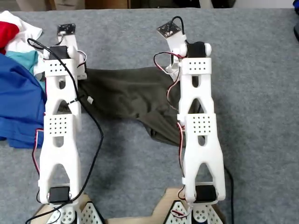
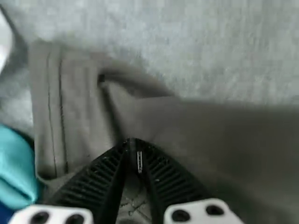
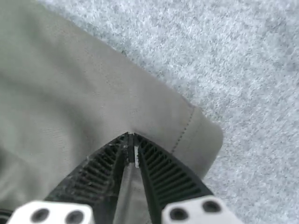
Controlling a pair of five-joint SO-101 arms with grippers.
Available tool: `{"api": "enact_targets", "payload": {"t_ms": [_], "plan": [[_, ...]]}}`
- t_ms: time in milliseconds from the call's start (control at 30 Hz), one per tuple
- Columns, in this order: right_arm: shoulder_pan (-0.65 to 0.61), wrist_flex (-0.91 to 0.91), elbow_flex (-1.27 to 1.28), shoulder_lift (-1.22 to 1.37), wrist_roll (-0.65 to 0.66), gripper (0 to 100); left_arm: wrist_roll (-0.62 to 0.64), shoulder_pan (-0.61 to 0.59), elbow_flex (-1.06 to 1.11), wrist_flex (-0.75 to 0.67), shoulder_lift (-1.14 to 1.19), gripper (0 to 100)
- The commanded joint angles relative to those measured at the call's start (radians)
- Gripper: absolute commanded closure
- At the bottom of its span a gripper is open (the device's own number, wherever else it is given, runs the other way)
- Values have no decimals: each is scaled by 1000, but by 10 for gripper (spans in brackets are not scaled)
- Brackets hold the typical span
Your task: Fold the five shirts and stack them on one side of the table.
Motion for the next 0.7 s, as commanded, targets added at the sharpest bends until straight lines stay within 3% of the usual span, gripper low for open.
{"api": "enact_targets", "payload": {"t_ms": [0, 100, 267, 667], "plan": [[-4, -17, -13, -12, 9, 992, 32, -15, -23, 29, -25, 871], [-4, -17, -13, -12, 9, 992, 80, -29, -5, 29, -33, 819], [-4, -17, -13, -12, 12, 992, 80, -37, 91, 29, -114, 819], [-4, -17, -13, -12, 14, 992, 74, -78, 647, 29, -593, 819]]}}
